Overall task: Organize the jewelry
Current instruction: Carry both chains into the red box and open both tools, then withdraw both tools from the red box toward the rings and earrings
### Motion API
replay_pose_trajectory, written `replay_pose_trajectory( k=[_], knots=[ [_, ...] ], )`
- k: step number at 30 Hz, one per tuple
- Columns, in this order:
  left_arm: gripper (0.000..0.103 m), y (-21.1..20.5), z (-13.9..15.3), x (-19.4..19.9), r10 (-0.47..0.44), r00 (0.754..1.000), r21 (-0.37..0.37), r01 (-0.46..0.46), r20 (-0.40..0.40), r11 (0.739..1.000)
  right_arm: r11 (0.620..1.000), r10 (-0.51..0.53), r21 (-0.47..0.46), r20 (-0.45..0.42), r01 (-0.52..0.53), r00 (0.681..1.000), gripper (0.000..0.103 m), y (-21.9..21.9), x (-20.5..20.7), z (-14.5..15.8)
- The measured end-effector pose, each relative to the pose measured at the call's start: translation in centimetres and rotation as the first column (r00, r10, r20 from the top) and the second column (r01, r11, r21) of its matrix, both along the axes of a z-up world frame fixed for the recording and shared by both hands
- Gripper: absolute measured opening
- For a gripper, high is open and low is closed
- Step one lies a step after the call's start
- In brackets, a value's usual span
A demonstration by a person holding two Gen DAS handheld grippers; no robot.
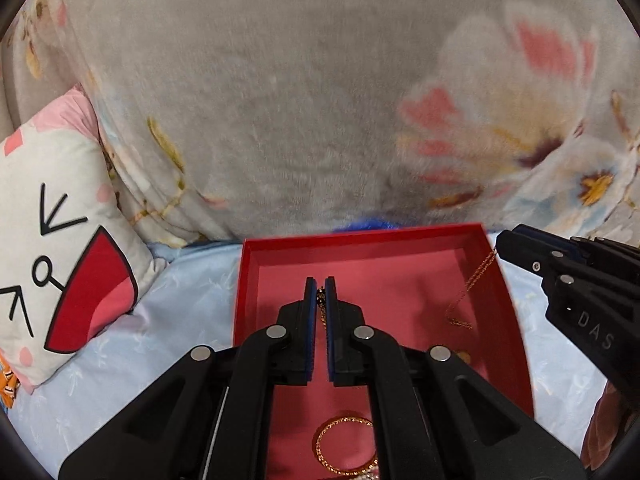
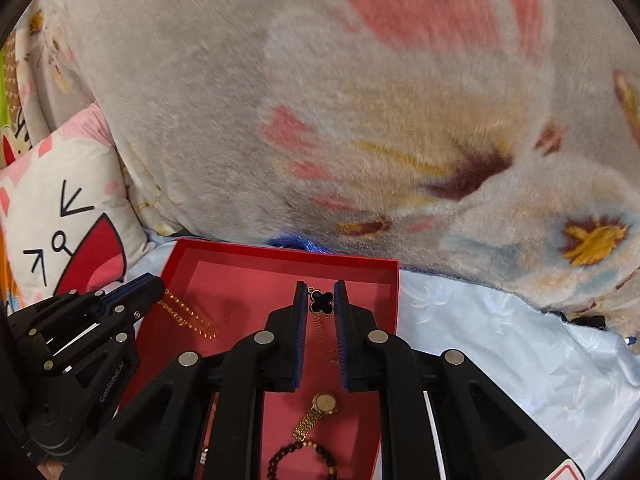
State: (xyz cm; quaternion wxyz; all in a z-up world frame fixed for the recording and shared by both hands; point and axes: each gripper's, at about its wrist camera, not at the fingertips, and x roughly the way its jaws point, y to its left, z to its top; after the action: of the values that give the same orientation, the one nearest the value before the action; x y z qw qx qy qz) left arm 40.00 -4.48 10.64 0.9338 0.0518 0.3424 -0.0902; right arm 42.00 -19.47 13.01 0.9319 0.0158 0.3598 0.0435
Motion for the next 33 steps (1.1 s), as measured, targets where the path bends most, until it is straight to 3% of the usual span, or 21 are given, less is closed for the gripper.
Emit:
replay_pose_trajectory(
  k=[13, 15, 17, 19, 24, 27, 33],
  knots=[
    [0.005, 0.4, -5.0, 2.3, 0.040, 0.996, 0.045, -0.036, -0.084, 0.998, 0.999, -0.020, -0.033, -0.145, 0.016, 0.989, 0.013, -0.8, 3.1, -6.2],
    [0.006, 0.4, -5.3, 2.3, 0.052, 0.996, 0.047, -0.048, -0.076, 0.998, 0.999, -0.013, -0.036, -0.143, 0.008, 0.990, 0.019, -0.5, 3.0, -6.5],
    [0.018, 0.6, -5.4, 2.2, 0.063, 0.996, 0.051, -0.060, -0.062, 0.997, 0.999, -0.017, -0.037, -0.126, 0.012, 0.992, 0.023, -0.5, 2.5, -6.3],
    [0.021, 0.7, -5.2, 1.8, 0.060, 0.997, 0.037, -0.058, -0.051, 0.998, 1.000, -0.010, -0.021, -0.112, 0.008, 0.994, 0.024, -0.6, 1.9, -5.9],
    [0.022, 1.1, -3.9, -0.7, 0.049, 0.999, 0.022, -0.048, -0.011, 0.999, 0.999, 0.025, 0.025, -0.062, -0.024, 0.998, 0.028, -1.2, -2.2, -4.1],
    [0.030, 1.9, -3.0, -3.1, 0.031, 0.999, -0.015, -0.032, -0.024, 0.999, 0.999, 0.051, 0.008, -0.043, -0.050, 0.998, 0.029, -1.2, -5.8, -3.4],
    [0.039, 4.2, -2.3, -10.5, 0.008, 1.000, 0.007, -0.008, 0.004, 1.000, 0.993, 0.106, 0.053, -0.035, -0.104, 0.994, 0.032, -2.2, -14.6, -3.3]
  ],
)
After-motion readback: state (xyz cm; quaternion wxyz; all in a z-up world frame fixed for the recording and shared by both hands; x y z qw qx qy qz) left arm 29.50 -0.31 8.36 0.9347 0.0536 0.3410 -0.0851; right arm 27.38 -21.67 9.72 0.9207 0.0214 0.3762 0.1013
